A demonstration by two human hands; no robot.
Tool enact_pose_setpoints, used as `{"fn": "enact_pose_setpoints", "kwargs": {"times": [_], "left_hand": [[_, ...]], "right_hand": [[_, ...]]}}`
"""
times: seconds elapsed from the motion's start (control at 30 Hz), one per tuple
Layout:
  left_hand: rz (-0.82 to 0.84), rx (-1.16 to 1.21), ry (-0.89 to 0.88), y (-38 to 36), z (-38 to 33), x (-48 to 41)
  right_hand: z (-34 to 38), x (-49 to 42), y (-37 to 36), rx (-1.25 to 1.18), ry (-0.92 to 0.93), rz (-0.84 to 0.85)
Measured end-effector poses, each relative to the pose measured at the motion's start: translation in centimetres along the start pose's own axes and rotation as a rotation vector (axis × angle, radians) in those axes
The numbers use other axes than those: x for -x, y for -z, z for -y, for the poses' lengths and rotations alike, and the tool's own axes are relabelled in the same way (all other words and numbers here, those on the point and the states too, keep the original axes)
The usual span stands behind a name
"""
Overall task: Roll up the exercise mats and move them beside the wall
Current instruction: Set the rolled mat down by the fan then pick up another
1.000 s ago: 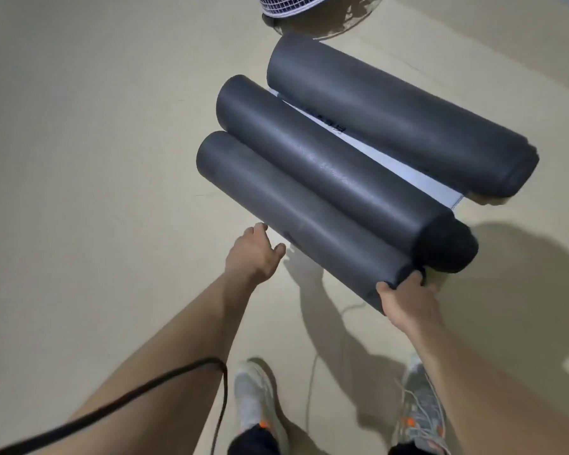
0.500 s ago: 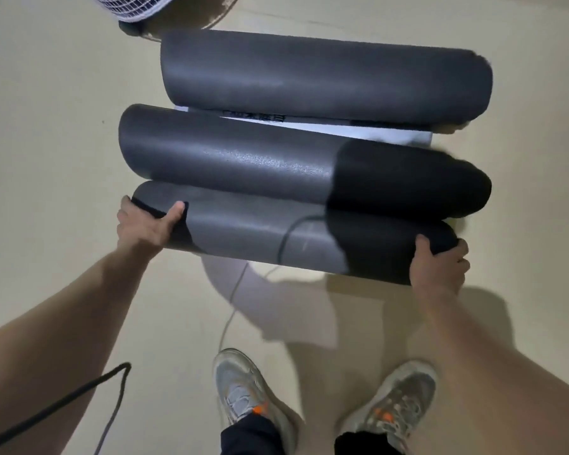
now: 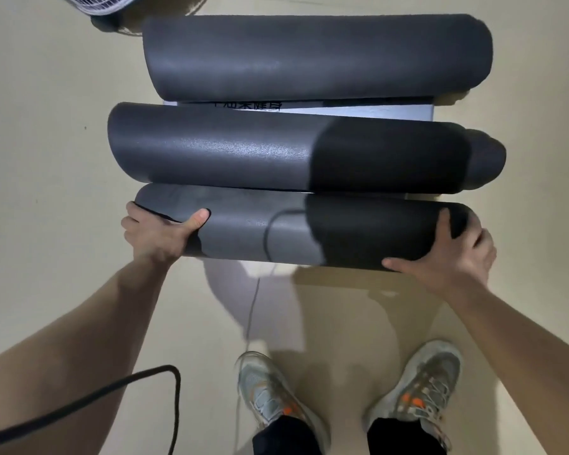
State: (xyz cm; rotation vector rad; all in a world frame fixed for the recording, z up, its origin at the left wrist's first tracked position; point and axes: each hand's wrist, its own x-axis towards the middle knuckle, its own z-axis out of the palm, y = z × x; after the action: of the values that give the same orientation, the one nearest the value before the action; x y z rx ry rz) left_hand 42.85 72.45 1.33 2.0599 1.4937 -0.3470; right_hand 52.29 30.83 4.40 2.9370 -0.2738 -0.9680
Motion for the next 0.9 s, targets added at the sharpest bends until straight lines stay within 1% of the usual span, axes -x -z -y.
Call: {"fn": "enact_pose_setpoints", "kwargs": {"times": [0.03, 0.07, 0.1, 0.17, 0.23, 0.27, 0.33, 0.43, 0.5, 0.57, 0.6, 0.67, 0.77, 0.83, 0.9], "left_hand": [[-0.003, 0.014, 0.007, -0.1, 0.0, 0.3], [-0.016, 0.04, 0.023, -0.3, -0.1, 0.7], [-0.04, 0.082, 0.052, -0.7, 0.0, 1.1], [-0.093, 0.217, 0.141, -1.6, 0.1, 2.7], [-0.109, 0.43, 0.292, -3.5, 0.7, 4.3], [-0.078, 0.551, 0.383, -4.6, 0.9, 5.3], [0.084, 0.766, 0.503, -7.3, 1.7, 7.4], [0.401, 0.961, 0.538, -11.5, 2.6, 10.7], [0.486, 1.11, 0.573, -13.2, 2.3, 12.5], [0.484, 1.226, 0.598, -13.9, 2.2, 13.1], [0.477, 1.257, 0.577, -14.1, 2.4, 13.1], [0.491, 1.239, 0.525, -14.3, 3.1, 12.8], [0.526, 1.177, 0.507, -14.4, 3.3, 13.1], [0.479, 1.211, 0.52, -13.7, 2.9, 14.0], [0.397, 1.243, 0.562, -11.8, 2.9, 15.2]], "right_hand": [[1.0, 0.0, 0.5, 0.158, 0.145, -0.007], [2.1, -0.1, 0.8, 0.261, 0.273, -0.008], [3.3, -0.3, 1.0, 0.309, 0.37, 0.001], [6.0, -0.8, 1.2, 0.324, 0.476, 0.054], [8.1, -0.9, 0.9, 0.348, 0.536, 0.097], [8.7, -1.0, 0.8, 0.36, 0.55, 0.104], [9.2, -1.1, 0.8, 0.361, 0.56, 0.101], [9.5, -1.0, 0.2, 0.345, 0.584, 0.15], [10.2, -0.4, -0.8, 0.327, 0.6, 0.232], [10.6, -0.2, -1.7, 0.298, 0.616, 0.278], [10.7, -0.2, -1.9, 0.272, 0.62, 0.297], [10.9, -0.6, -1.8, 0.197, 0.609, 0.363], [11.2, -1.0, -1.3, 0.137, 0.576, 0.433], [11.3, 0.0, -1.6, 0.113, 0.568, 0.448], [11.1, 2.3, -1.9, 0.077, 0.575, 0.455]]}}
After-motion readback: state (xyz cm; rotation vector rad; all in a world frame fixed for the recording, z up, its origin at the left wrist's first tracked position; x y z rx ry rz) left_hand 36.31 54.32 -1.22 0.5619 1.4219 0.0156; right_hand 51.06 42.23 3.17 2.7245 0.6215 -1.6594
